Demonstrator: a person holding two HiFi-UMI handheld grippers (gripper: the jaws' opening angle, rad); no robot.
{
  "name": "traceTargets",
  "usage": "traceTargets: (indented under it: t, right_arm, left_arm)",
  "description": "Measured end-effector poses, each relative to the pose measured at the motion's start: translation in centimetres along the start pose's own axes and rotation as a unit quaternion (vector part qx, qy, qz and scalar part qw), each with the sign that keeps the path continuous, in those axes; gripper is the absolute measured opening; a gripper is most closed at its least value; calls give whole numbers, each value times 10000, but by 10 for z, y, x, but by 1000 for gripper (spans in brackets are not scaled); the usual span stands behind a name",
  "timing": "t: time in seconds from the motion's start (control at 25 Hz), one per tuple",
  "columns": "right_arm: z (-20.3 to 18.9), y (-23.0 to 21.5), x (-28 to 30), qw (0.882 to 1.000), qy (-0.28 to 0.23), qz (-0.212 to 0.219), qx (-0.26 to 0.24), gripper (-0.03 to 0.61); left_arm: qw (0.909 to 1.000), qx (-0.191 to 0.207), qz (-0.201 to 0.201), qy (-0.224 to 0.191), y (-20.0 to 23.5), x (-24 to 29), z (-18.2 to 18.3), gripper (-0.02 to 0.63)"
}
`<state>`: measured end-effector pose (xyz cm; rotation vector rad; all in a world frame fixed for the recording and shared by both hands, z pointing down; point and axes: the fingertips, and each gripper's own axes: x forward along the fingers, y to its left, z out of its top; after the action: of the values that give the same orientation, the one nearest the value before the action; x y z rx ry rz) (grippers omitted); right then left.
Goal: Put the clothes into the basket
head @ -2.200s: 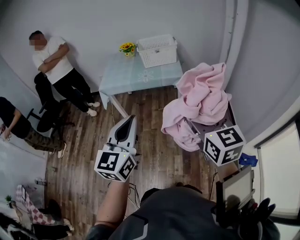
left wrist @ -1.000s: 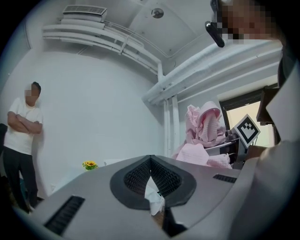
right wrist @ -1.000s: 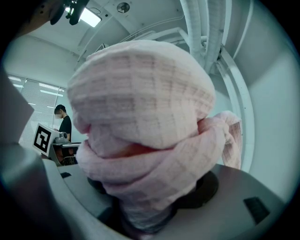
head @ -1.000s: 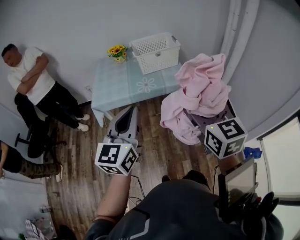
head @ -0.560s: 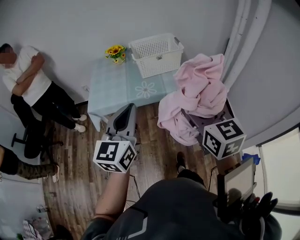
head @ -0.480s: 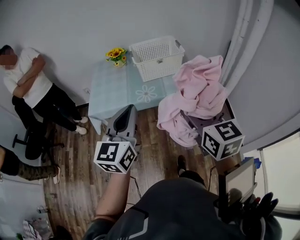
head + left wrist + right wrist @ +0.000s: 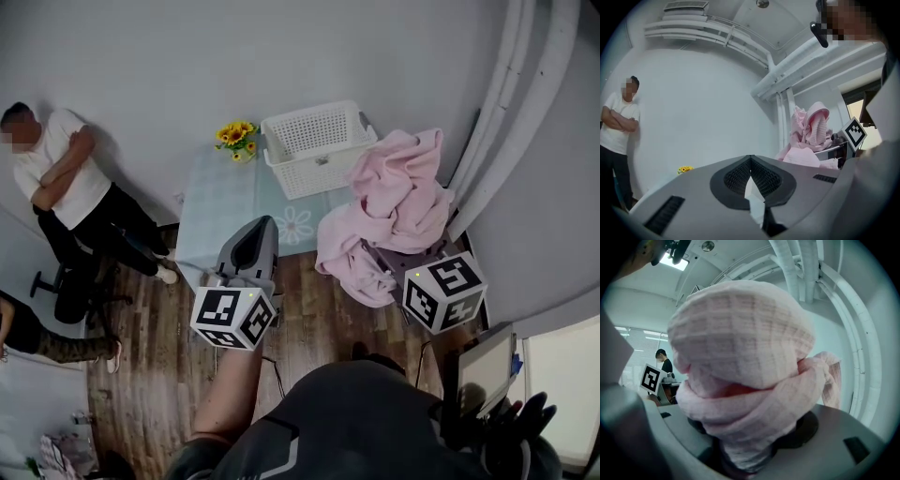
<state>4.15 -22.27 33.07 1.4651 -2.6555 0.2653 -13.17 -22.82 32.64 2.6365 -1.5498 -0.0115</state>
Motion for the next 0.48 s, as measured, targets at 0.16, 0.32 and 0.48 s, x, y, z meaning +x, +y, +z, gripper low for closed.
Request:
traceTargets:
  t: [0.16,0.32,0.48]
  right_arm:
    - [-4,-4,2,9999,95,-87,103,324]
    - [-3,-4,3,9999,45,-51,84,324]
    - [3,-2,0,10000,-48,24,-47,324]
  left_arm:
    - [9998,-30,-92,180,1,3,-7,9]
    - [9998,11,11,177,3,-9,-7,9]
    - [9997,57,184,149,6,-22,-9,9]
